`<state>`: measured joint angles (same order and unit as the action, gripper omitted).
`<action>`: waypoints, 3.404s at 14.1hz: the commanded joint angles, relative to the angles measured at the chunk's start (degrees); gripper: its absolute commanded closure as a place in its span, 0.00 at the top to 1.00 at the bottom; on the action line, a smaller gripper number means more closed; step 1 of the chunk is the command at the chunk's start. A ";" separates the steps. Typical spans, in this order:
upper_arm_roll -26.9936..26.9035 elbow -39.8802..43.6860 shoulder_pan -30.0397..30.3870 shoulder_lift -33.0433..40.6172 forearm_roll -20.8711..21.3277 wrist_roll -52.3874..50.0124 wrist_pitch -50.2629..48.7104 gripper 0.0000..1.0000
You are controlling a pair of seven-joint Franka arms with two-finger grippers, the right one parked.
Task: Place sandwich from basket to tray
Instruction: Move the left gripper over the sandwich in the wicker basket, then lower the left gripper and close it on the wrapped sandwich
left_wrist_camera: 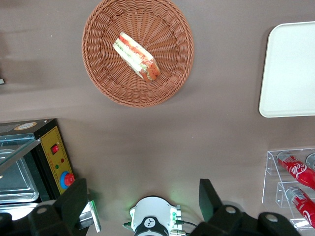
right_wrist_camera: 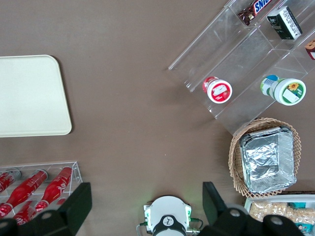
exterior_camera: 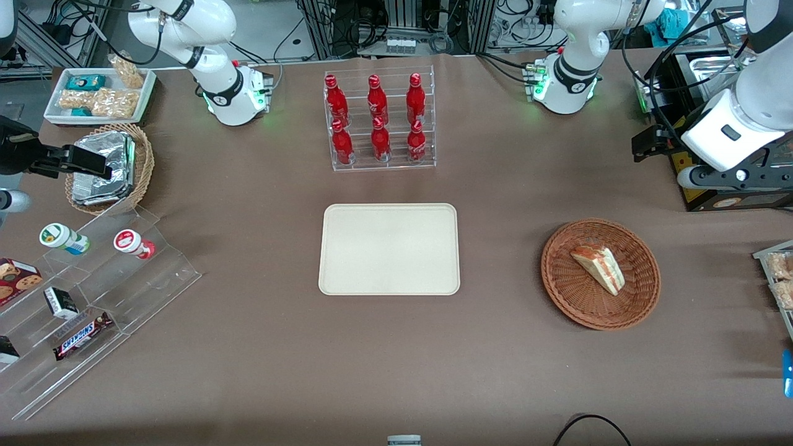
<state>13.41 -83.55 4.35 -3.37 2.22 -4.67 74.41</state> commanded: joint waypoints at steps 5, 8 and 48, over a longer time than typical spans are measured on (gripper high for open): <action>0.30 0.85 0.30 -0.76 -0.38 0.10 0.64 1.00; 0.30 0.76 0.22 -3.03 -0.20 -4.00 0.64 1.00; -4.36 -33.87 2.06 -18.95 -0.91 -36.62 61.29 0.46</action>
<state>8.79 -118.00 6.24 -22.15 1.57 -38.41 135.33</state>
